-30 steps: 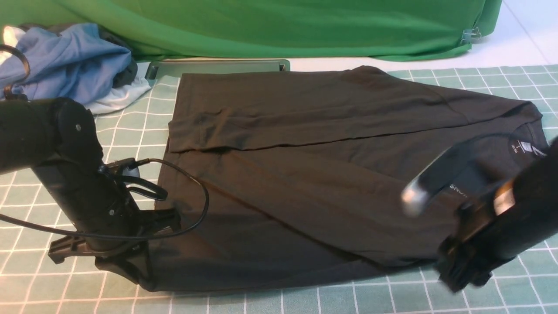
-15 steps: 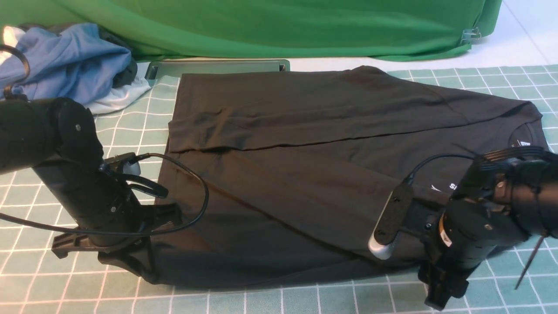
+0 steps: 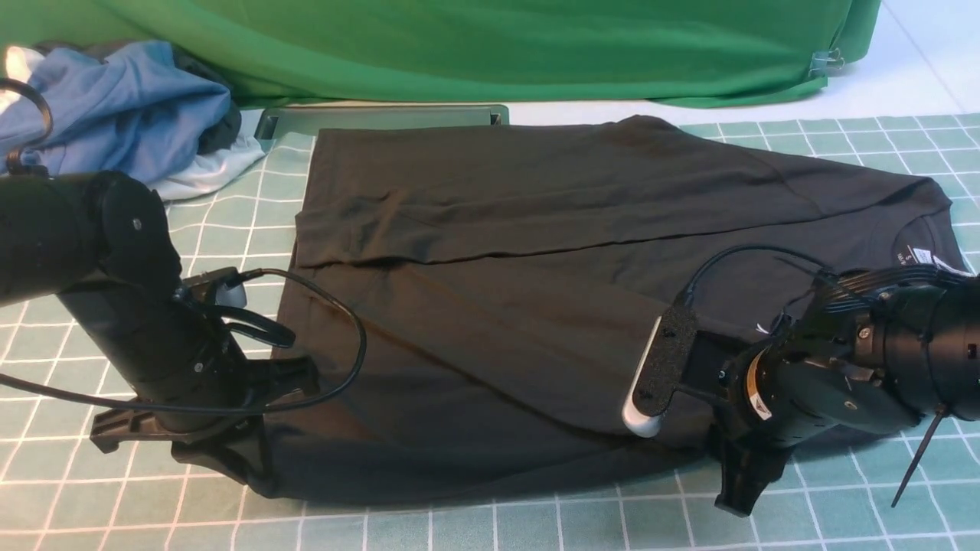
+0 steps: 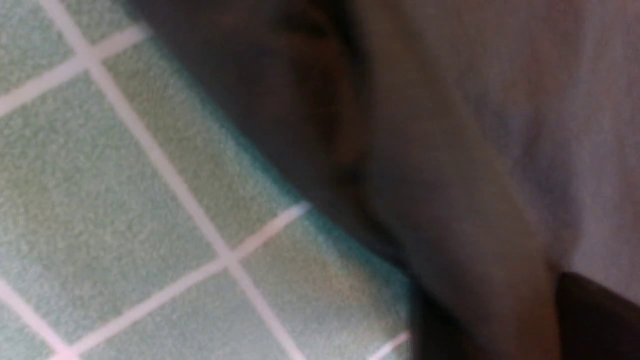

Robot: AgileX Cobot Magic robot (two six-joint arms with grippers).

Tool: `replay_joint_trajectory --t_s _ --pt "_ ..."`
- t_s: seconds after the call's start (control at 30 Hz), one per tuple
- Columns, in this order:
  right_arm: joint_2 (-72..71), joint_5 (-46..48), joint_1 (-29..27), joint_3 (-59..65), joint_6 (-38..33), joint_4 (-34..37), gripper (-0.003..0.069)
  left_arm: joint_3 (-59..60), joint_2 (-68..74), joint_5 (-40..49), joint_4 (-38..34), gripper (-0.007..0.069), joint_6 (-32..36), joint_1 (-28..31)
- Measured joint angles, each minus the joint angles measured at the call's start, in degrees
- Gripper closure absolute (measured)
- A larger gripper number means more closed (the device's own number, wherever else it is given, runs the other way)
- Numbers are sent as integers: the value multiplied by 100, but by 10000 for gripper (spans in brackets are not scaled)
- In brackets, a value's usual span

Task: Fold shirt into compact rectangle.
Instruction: 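Grasp the near edge of the shirt at its hem and shoulder corners, then fold the black garment in half by bringing its near edge over to the far edge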

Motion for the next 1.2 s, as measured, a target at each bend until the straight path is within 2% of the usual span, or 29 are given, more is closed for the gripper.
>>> replay_joint_trajectory --t_s 0.03,0.07,0.13,0.2,0.3,0.37,0.4,0.5,0.67,0.87,1.0,1.2 --pt "9 0 0 0 0 -11 453 0 0 0 0 596 -11 0" --pt "9 0 0 0 0 -11 465 0 0 0 0 596 -11 0" --pt "3 81 8 0 15 13 580 0 0 51 0 596 -11 0" --pt "-32 216 19 0 15 149 586 0 -14 220 0 596 -5 0" --pt "-237 667 39 11 -105 811 586 20 -173 604 0 596 13 0" --pt "-392 785 46 78 -209 1144 586 78 -296 627 0 596 17 0" --pt "-586 835 65 280 -338 1576 586 205 -506 627 -69 596 17 0" --pt "-913 890 208 743 -327 1965 586 601 -844 590 -273 596 19 0" --pt "-1380 1012 510 1328 18 2118 586 1193 -1290 475 -487 596 30 0" --pt "-1693 1261 568 1282 185 2139 586 1233 -1525 479 -537 596 30 0" --pt "-1710 1617 424 896 292 2059 586 923 -1520 313 -537 596 30 0" --pt "-1707 1808 -260 103 289 1942 586 411 -1413 -461 -679 596 -24 0"
